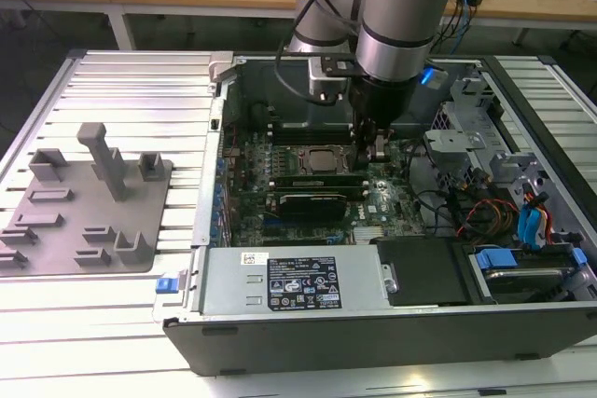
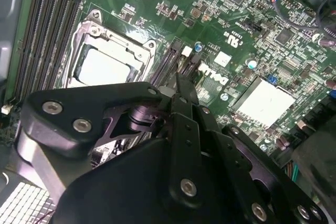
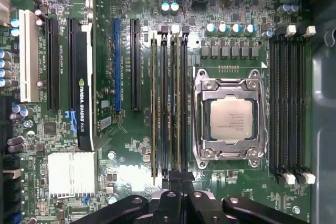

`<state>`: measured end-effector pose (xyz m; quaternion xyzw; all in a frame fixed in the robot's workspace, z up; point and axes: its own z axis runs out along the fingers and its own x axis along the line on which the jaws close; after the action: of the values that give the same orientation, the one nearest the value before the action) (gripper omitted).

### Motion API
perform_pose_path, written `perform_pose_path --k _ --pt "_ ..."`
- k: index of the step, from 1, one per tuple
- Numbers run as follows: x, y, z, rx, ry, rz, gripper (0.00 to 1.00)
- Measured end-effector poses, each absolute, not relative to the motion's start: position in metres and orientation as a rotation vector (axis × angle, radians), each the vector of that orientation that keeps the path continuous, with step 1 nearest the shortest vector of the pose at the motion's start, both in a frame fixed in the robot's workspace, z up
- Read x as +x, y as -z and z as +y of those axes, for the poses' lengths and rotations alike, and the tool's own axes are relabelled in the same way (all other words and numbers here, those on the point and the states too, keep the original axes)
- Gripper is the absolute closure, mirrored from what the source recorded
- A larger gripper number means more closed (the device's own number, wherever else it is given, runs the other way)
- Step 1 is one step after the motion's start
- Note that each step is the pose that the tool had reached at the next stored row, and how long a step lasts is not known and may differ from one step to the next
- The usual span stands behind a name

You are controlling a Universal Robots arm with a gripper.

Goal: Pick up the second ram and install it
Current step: 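Press down the second ram until it locks into place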

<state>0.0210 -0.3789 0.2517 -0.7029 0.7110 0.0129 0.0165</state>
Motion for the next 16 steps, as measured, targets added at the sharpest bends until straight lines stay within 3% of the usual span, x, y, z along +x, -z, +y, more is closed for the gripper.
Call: perform_pose_path --k 16 --pt "0.021 -0.233 -0.374 -2.185 -0.040 2.211 0.92"
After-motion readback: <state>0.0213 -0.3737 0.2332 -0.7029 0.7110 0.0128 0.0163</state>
